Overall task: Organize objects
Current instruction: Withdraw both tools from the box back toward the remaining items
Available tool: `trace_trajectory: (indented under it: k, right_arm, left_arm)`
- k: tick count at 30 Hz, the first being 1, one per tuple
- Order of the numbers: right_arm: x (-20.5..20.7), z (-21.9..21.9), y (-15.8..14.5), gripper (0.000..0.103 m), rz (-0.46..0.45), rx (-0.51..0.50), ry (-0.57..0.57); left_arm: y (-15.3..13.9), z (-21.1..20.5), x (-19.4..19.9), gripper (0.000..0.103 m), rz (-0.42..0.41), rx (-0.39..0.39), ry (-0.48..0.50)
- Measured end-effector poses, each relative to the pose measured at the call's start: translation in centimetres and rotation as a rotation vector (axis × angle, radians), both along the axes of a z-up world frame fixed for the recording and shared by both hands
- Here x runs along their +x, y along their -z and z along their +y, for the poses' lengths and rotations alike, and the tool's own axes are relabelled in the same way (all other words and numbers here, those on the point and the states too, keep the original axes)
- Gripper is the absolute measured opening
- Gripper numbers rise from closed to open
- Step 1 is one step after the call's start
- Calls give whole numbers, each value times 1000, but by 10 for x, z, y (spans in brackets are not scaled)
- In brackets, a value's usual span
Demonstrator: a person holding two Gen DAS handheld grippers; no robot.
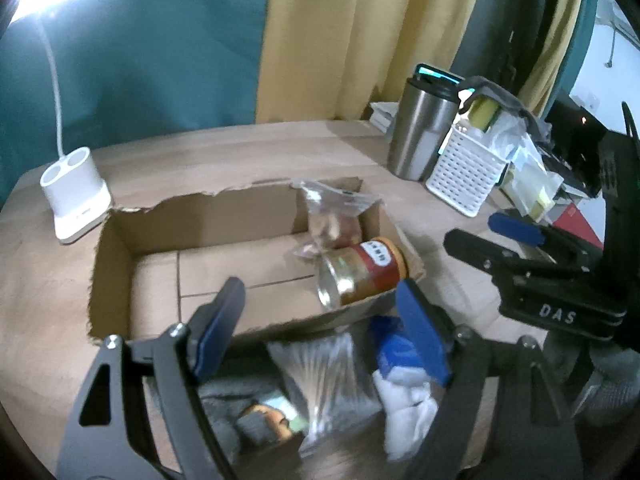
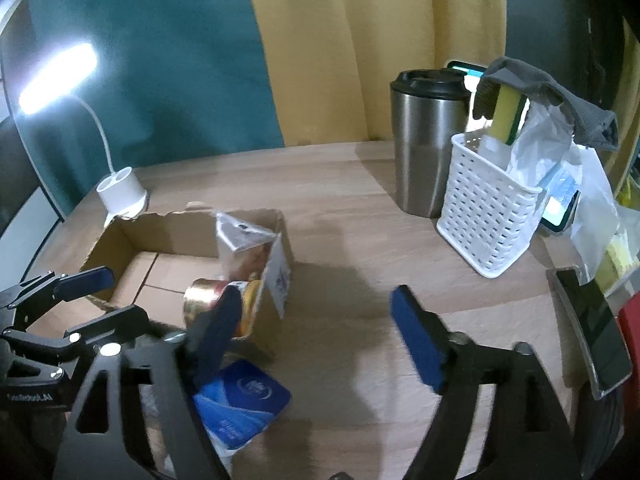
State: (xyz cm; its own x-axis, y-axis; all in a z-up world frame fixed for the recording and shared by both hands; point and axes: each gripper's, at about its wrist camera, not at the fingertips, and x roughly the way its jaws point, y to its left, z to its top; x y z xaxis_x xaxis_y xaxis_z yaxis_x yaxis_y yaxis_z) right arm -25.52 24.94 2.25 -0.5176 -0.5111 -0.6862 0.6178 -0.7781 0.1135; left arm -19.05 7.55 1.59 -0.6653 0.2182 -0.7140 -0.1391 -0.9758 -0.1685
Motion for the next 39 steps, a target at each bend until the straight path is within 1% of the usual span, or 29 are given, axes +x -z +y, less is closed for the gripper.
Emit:
trace_trajectory:
  k: [3,4,6,7,16,26,28,31,39]
  right_arm:
    - [8,-3,-2,83,6,5,-10]
    - [11,-5,-3,83,9,7,-13]
    - [14,-6,-4,83,11,8,-17]
    - [17,-6,-4,83,12,9,-20]
    - [34,-10,-4,83,9,22,-41]
    - [47,-11,2,83,-12,31,-52]
    - [50,-11,5,83,-20,34,-55]
    - [53,-12,9,83,-35,39,-58]
    - [60,-16,22,83,-71,53,-74]
  left_arm:
    - [-1,-7,7,80,7,6,-11]
    - [-2,-9,10,87,10,13,-14]
    - [-3,-16,15,92,19,49,-19]
    - [-4,-19,18,92,21,56,-26]
    - [0,-31,37,92,40,-32,-81]
    - [10,-42,51,91,27,-34,-91]
    - [12,-46,55,91,24,-27,-109]
    - [16,-51,59,91,22,-44,-141]
    - [25,-53,66,91,8,-23,-145]
